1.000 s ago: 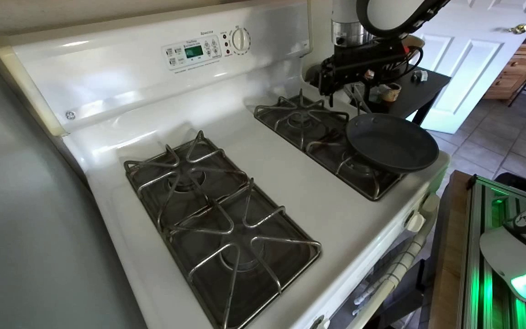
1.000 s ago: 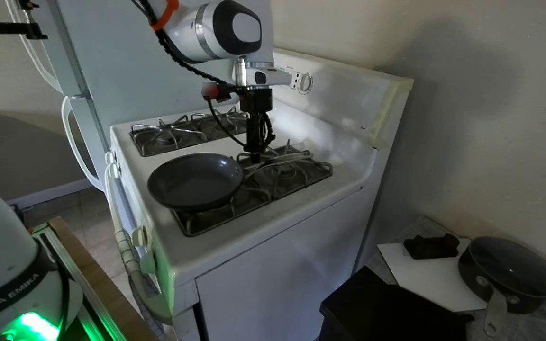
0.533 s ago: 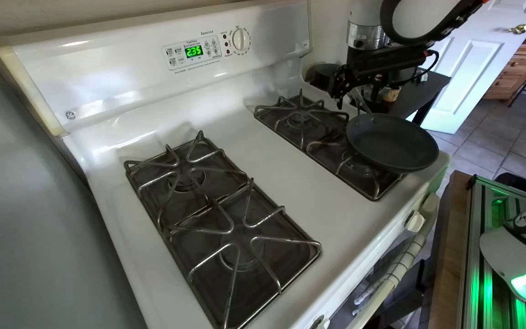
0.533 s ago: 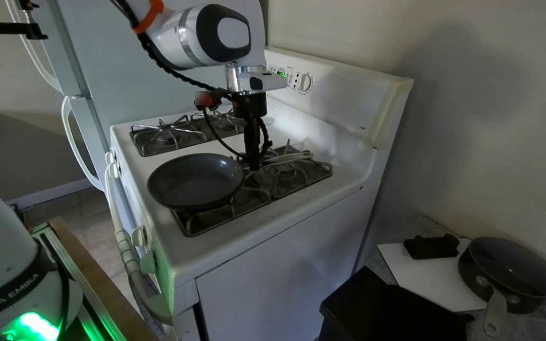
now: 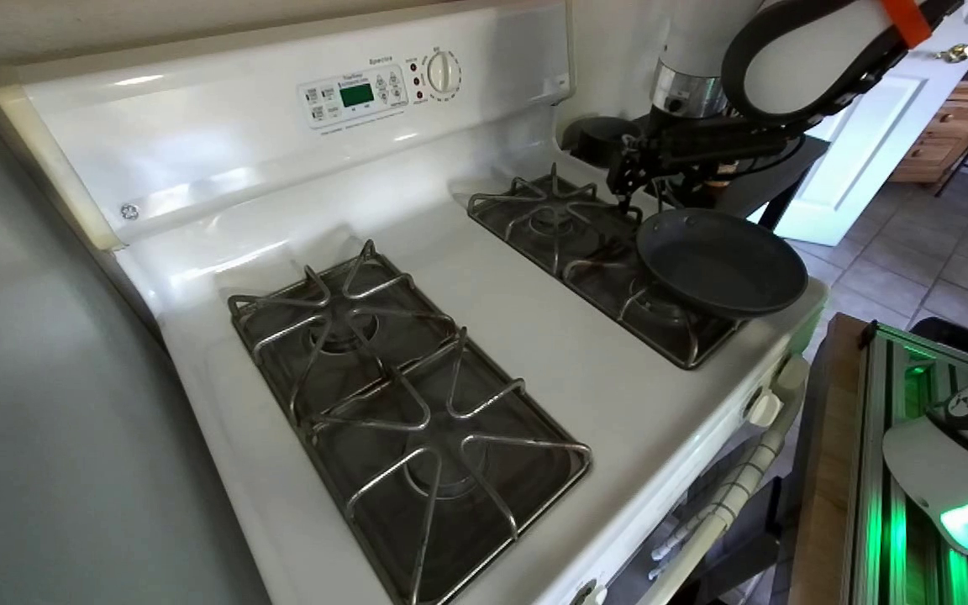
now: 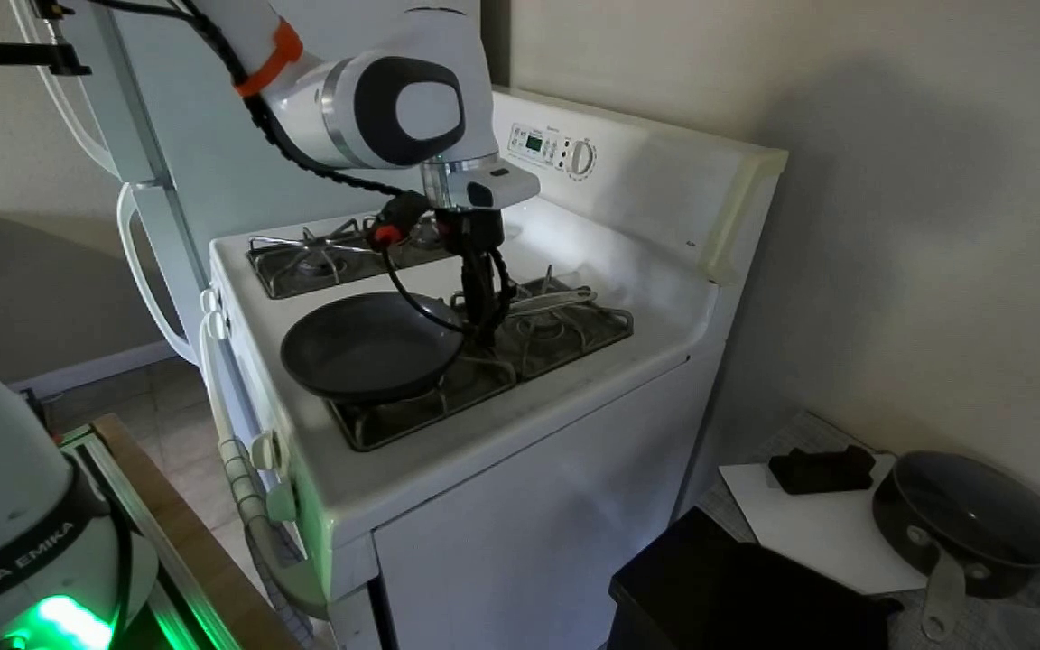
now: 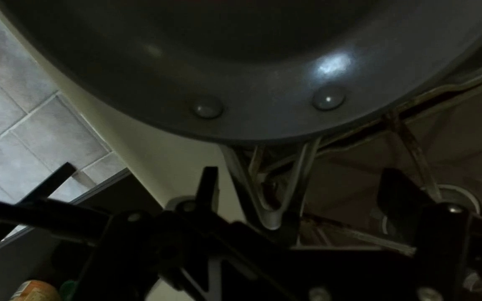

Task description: Move the pan to the top right stove top

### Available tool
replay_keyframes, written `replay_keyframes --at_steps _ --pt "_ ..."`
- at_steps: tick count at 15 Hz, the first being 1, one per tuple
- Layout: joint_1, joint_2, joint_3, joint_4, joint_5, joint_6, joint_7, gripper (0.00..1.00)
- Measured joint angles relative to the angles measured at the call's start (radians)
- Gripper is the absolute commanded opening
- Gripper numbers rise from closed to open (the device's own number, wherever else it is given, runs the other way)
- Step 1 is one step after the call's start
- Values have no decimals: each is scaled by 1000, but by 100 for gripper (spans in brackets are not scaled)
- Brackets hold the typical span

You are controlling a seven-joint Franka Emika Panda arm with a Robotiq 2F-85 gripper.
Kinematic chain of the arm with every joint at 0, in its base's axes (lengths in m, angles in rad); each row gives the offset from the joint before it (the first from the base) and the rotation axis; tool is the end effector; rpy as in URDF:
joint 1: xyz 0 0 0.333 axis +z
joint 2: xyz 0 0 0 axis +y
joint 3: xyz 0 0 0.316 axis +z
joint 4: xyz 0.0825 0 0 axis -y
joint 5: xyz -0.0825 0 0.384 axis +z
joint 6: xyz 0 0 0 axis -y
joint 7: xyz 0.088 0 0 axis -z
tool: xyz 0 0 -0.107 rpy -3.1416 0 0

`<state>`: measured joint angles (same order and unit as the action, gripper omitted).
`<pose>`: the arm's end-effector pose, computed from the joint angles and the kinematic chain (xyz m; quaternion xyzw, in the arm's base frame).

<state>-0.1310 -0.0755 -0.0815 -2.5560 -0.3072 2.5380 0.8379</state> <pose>0.4435 -0.0917 0.2997 0.9168 -0.3886 0.0542 0.0743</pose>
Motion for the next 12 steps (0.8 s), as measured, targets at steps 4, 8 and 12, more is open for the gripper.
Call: replay_keyframes --at_steps 4,8,12 --pt "-11 -6 0 -15 0 24 -2 38" --pt "-20 -16 0 -17 0 24 -2 66" --pt "-21 -23 0 -17 0 24 -2 98"
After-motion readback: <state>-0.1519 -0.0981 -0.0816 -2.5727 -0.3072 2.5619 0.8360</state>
